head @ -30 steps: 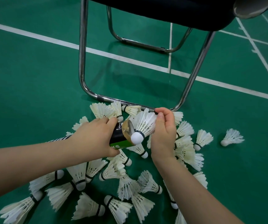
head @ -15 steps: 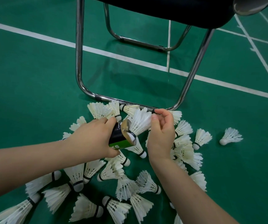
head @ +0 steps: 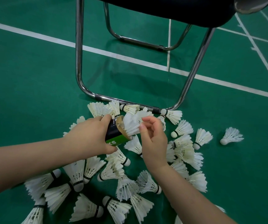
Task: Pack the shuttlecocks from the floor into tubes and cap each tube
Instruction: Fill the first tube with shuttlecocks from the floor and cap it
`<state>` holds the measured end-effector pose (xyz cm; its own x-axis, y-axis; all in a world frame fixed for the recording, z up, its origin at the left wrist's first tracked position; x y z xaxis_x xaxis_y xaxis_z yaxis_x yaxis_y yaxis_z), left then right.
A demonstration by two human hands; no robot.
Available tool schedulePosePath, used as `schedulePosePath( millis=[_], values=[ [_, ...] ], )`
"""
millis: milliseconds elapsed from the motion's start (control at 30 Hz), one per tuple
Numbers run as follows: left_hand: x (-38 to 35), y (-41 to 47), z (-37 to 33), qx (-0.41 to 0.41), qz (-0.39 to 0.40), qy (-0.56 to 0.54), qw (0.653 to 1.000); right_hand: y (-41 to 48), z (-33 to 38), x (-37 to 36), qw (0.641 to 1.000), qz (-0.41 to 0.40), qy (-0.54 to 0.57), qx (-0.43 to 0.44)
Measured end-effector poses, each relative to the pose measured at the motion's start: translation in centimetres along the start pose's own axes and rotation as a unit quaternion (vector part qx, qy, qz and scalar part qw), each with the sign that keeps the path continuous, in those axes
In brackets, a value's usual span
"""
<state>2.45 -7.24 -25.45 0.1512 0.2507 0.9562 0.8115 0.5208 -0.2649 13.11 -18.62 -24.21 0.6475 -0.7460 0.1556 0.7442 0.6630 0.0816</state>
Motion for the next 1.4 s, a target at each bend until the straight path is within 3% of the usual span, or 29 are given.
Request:
schedulePosePath(
  millis=[167,267,367,467,600,700,867,967,1100,1233,1400],
  values=[
    [0.2,0.2,0.4,0.004,-0.005,-0.007,1.0,-0.5,-0.4,-2.2,0.993,0.102,-0.054,0.013],
    [0.1,0.0,0.2,-0.009,-0.018,0.004,1.0,-1.9,-0.7,-5.4,0.969,0.24,-0.038,-0.039],
    [-0.8,-0.8,0.0,-0.034,-0.01,0.038,0.999,-3.3,-2.0,-7.3,0.919,0.357,-0.042,-0.161],
    [-1.5,-1.7,-0.4,-0.061,-0.007,0.062,0.996,-5.0,-2.9,-8.4,0.855,0.454,-0.105,-0.229],
    [-2.0,-2.2,-0.7,-0.082,0.006,0.091,0.992,-6.7,-3.5,-9.2,0.804,0.511,-0.112,-0.283],
    [-1.9,-2.0,-0.1,-0.073,0.005,0.096,0.993,-6.5,-4.3,-10.4,0.829,0.473,-0.044,-0.296],
    [-1.2,-0.6,1.8,-0.018,-0.001,0.049,0.999,-0.5,-2.5,-7.7,0.959,0.196,0.112,-0.17],
    [-1.9,-1.0,3.3,0.0,0.021,0.046,0.999,2.5,-2.2,-4.0,0.99,0.076,0.02,-0.12],
    [-2.8,-2.0,5.1,0.011,0.041,0.066,0.997,4.7,-6.7,-1.2,0.959,0.07,-0.234,-0.145],
    [-2.6,-2.2,6.4,0.03,0.04,0.054,0.997,6.6,-9.1,-0.3,0.901,0.075,-0.419,-0.087],
    [-3.0,-2.1,7.2,0.039,0.043,0.039,0.998,7.0,-10.3,-1.1,0.823,0.115,-0.552,-0.065]
  ],
)
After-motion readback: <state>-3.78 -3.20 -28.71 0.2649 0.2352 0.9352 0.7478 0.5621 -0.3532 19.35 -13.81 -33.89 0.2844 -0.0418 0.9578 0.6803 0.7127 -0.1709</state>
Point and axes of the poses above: each hand's wrist, its own y-axis towards the middle knuckle, its own x-axis out of the back of the hand, z = x × y, the point moved 10 cm from there along y, towards the middle knuckle, and after that the axes turned 8 degrees about y, right-handed, at the moved point
